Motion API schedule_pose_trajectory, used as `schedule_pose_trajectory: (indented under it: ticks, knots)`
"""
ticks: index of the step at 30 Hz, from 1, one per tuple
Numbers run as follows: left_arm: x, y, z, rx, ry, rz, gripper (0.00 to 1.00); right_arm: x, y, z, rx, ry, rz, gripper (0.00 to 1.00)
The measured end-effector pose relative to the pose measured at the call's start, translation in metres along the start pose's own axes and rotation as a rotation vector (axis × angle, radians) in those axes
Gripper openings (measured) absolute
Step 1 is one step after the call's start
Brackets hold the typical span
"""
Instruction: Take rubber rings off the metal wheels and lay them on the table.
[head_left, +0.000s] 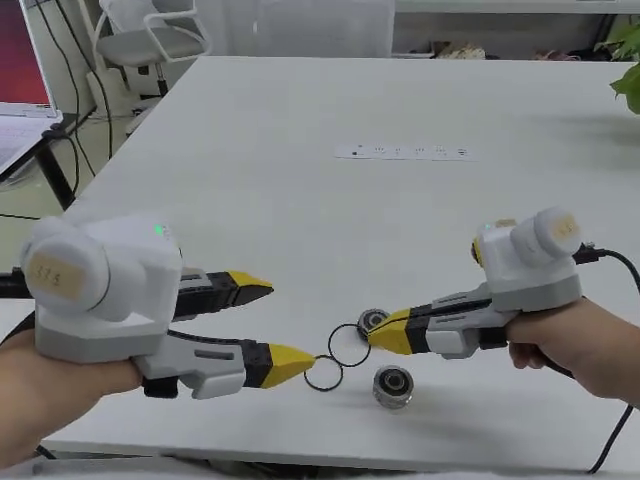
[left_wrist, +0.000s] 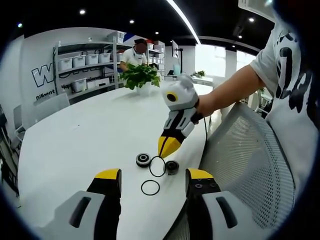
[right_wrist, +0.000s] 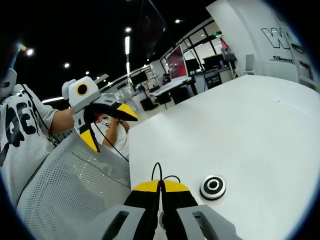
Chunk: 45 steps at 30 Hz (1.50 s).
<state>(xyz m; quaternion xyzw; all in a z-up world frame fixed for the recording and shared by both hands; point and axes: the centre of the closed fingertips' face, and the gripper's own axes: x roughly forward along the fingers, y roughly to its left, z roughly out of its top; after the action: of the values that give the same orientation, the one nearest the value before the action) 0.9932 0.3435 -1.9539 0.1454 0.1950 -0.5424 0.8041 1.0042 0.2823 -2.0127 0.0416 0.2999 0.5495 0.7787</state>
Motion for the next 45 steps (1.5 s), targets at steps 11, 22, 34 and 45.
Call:
schedule_pose_trajectory:
  ticks: [11,22,34,45]
  knots:
    - [-0.009,0.004,-0.009,-0.023,0.002,0.025,0.49,0.019,0.002,-0.004,-0.017,0.030,0.008,0.00]
    - [-0.011,0.004,-0.012,-0.033,0.006,0.032,0.49,0.025,-0.006,-0.007,-0.027,0.036,-0.006,0.00]
    - [-0.013,0.005,-0.014,-0.039,0.012,0.035,0.49,0.031,-0.010,-0.008,-0.042,0.034,-0.006,0.05]
    - [-0.014,0.006,-0.015,-0.039,0.015,0.038,0.49,0.034,-0.008,-0.008,-0.046,0.033,0.000,0.07]
